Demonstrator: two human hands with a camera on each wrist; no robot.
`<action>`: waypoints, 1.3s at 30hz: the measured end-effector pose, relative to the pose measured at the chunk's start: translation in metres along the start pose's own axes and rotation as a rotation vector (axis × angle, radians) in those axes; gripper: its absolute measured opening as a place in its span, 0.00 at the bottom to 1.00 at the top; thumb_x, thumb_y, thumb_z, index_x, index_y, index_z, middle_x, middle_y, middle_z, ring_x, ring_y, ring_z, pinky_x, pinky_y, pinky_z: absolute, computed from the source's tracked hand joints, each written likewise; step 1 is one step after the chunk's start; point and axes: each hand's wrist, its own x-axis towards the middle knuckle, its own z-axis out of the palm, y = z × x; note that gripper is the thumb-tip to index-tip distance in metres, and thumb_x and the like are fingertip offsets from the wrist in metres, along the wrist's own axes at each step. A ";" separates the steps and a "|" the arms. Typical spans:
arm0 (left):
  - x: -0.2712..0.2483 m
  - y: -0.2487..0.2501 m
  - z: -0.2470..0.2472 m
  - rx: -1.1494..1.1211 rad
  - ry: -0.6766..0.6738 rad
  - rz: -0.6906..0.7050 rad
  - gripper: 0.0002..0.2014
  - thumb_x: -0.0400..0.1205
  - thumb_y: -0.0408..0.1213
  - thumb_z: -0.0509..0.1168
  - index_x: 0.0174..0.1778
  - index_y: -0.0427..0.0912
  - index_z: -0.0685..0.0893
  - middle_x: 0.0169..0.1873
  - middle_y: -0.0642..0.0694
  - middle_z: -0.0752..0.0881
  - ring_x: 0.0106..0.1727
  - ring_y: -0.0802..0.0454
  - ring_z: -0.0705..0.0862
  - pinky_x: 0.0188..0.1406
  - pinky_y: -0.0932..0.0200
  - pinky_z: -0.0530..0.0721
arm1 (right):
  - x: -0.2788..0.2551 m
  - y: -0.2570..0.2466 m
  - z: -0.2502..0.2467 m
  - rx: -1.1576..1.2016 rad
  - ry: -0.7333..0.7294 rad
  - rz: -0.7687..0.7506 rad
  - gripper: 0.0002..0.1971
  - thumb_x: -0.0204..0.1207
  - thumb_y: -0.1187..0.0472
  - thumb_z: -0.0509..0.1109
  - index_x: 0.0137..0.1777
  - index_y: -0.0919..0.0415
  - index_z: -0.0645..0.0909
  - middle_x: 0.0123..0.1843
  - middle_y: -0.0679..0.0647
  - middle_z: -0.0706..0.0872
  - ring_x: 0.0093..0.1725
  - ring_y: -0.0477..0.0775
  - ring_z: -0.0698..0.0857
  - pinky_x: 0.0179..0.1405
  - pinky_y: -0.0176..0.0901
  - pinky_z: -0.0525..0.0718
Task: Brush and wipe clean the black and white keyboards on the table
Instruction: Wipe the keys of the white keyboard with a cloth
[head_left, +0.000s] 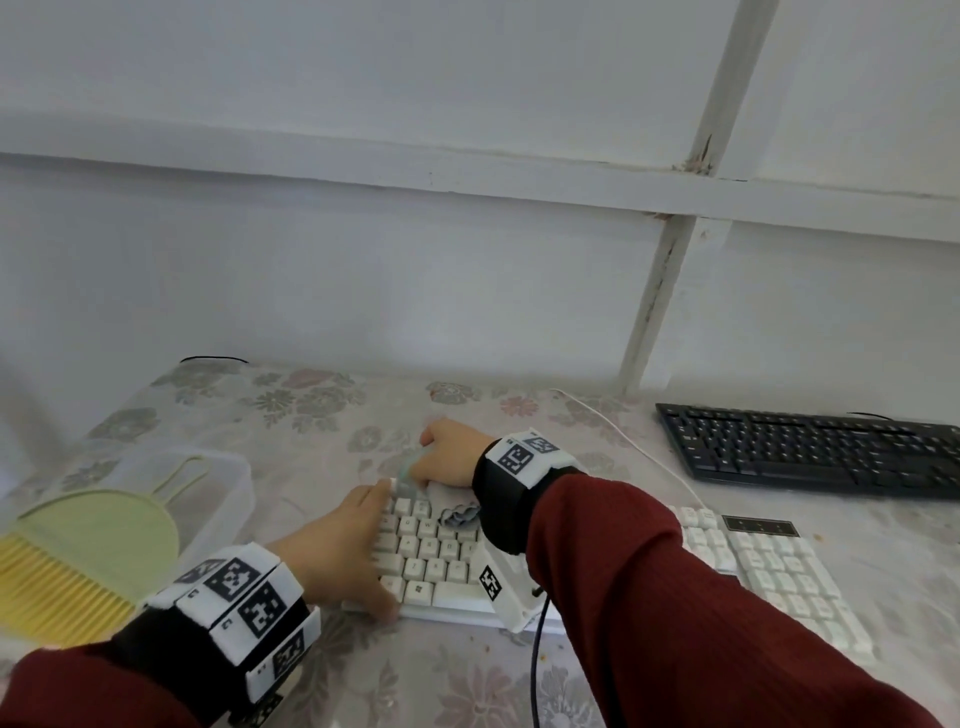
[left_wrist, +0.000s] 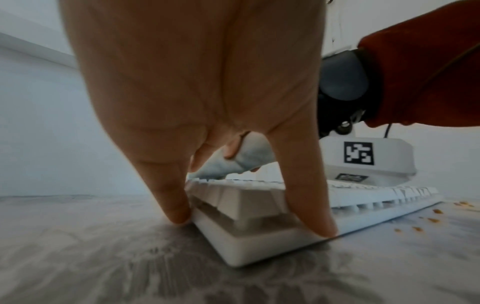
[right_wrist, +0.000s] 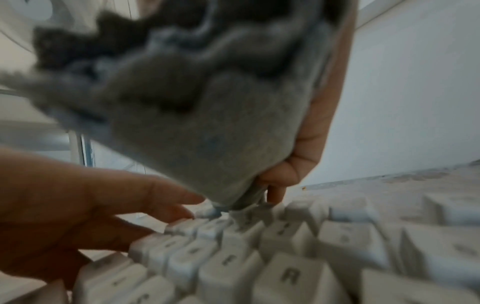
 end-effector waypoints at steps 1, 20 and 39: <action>0.000 0.000 0.001 -0.010 0.001 -0.004 0.64 0.63 0.48 0.80 0.81 0.47 0.35 0.78 0.52 0.54 0.75 0.54 0.64 0.73 0.62 0.68 | 0.002 -0.003 0.002 -0.030 -0.011 -0.001 0.21 0.77 0.63 0.66 0.66 0.74 0.76 0.62 0.70 0.81 0.62 0.67 0.81 0.57 0.53 0.82; 0.000 0.002 0.006 0.008 0.055 -0.010 0.64 0.59 0.52 0.81 0.82 0.45 0.43 0.77 0.49 0.62 0.75 0.52 0.66 0.74 0.60 0.64 | 0.042 0.000 0.016 -0.427 -0.073 -0.035 0.15 0.81 0.61 0.60 0.59 0.66 0.84 0.56 0.61 0.87 0.50 0.60 0.85 0.49 0.47 0.83; 0.001 0.006 0.005 0.066 0.029 -0.004 0.61 0.61 0.53 0.80 0.81 0.44 0.46 0.76 0.50 0.64 0.74 0.53 0.67 0.73 0.60 0.66 | -0.054 0.106 -0.063 -0.530 -0.191 0.168 0.18 0.84 0.61 0.60 0.71 0.59 0.78 0.71 0.51 0.80 0.69 0.53 0.78 0.69 0.40 0.70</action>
